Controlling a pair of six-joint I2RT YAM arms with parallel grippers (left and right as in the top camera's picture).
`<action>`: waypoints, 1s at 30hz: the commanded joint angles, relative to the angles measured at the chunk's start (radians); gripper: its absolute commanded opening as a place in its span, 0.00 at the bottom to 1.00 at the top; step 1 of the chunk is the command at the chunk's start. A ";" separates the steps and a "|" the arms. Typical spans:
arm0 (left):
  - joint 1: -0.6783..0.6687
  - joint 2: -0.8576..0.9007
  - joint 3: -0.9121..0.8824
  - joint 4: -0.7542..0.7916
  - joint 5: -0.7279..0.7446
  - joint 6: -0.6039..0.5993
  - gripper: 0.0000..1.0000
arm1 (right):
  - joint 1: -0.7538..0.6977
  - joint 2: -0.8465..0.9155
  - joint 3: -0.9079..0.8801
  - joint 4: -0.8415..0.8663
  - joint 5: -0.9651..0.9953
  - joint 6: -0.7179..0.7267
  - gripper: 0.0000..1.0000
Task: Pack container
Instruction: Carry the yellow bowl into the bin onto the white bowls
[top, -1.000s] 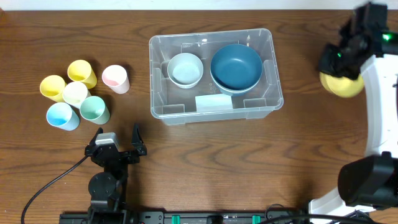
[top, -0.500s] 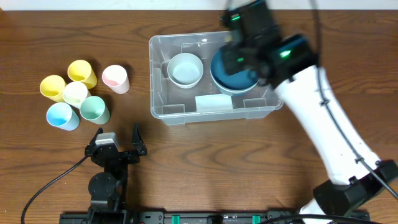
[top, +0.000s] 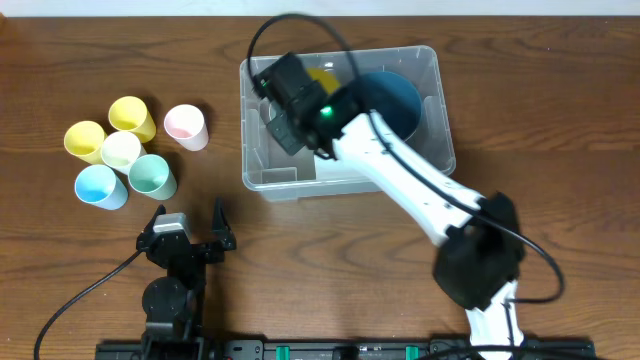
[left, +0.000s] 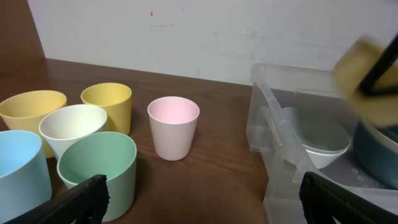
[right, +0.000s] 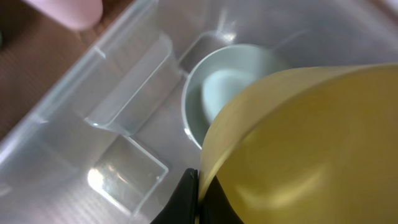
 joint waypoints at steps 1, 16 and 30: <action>0.003 -0.001 -0.029 -0.023 -0.001 0.002 0.98 | 0.018 0.045 0.014 0.027 0.003 -0.048 0.01; 0.003 -0.001 -0.029 -0.023 -0.001 0.003 0.98 | 0.009 0.100 0.014 0.137 -0.005 -0.096 0.01; 0.003 -0.001 -0.029 -0.023 -0.001 0.002 0.98 | 0.003 0.100 0.013 0.137 -0.003 -0.092 0.65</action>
